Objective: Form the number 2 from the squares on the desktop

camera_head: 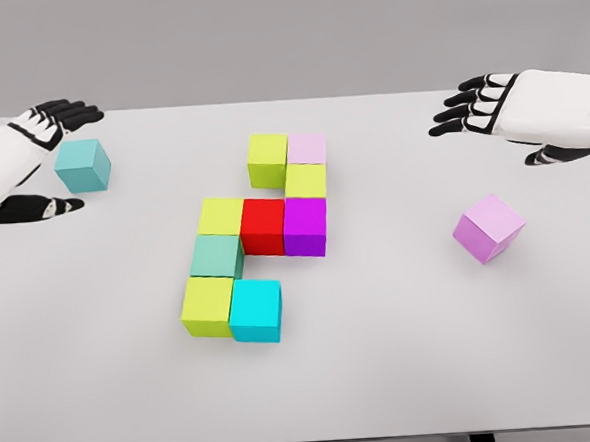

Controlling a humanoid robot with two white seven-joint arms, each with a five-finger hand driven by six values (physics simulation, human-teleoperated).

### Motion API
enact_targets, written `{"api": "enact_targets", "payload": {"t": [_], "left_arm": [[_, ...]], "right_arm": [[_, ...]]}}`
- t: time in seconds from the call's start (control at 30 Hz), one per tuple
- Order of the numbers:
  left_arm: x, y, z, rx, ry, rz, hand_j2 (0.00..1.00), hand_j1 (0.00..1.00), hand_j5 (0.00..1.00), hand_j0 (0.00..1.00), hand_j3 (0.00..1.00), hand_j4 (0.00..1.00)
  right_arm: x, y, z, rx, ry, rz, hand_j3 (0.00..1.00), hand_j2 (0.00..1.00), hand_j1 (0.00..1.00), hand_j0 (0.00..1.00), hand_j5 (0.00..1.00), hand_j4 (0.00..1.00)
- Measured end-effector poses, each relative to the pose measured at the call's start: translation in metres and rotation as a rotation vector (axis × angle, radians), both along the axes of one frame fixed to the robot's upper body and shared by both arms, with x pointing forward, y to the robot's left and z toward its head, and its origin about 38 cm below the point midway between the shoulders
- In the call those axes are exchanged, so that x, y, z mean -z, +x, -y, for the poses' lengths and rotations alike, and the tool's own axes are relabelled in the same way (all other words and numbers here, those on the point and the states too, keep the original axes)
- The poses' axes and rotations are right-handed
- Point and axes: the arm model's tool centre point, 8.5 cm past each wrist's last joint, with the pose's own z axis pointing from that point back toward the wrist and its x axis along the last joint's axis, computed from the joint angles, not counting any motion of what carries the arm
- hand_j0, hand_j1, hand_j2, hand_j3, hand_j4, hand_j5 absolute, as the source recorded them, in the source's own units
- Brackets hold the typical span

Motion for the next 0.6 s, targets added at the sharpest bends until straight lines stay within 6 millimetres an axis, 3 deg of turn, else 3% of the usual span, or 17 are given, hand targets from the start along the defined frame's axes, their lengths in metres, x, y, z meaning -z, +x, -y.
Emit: {"api": "enact_targets", "payload": {"t": [0.17,0.27,0.37,0.47,0.53,0.6], "left_arm": [[0.000,0.005,-0.004,-0.018,0.015,0.004,1.00,1.00,1.00,1.00,1.00,1.00],[-0.010,0.025,-0.028,-0.091,0.014,0.010,1.00,1.00,1.00,1.00,1.00,1.00],[0.008,0.032,-0.048,-0.135,0.049,-0.092,1.00,1.00,1.00,1.00,1.00,1.00],[0.024,0.035,-0.046,-0.086,0.091,-0.250,1.00,1.00,1.00,1.00,1.00,1.00],[0.023,0.036,-0.041,-0.047,0.057,-0.292,1.00,1.00,1.00,1.00,1.00,1.00],[0.004,0.047,-0.038,-0.040,-0.035,-0.291,1.00,1.00,1.00,1.00,1.00,1.00]], "right_arm": [[0.005,-0.005,0.005,0.000,0.028,-0.046,1.00,1.00,1.00,1.00,1.00,1.00],[0.008,-0.009,0.017,0.057,0.100,-0.154,1.00,1.00,1.00,1.00,1.00,1.00],[0.018,-0.005,0.025,0.182,0.148,-0.255,1.00,1.00,1.00,1.00,1.00,1.00],[0.035,-0.004,0.030,0.255,0.150,-0.331,1.00,1.00,1.00,1.00,1.00,1.00],[0.045,-0.003,0.032,0.304,0.142,-0.371,1.00,1.00,1.00,1.00,1.00,1.00],[0.058,-0.002,0.034,0.355,0.131,-0.411,1.00,1.00,1.00,1.00,1.00,1.00]]}}
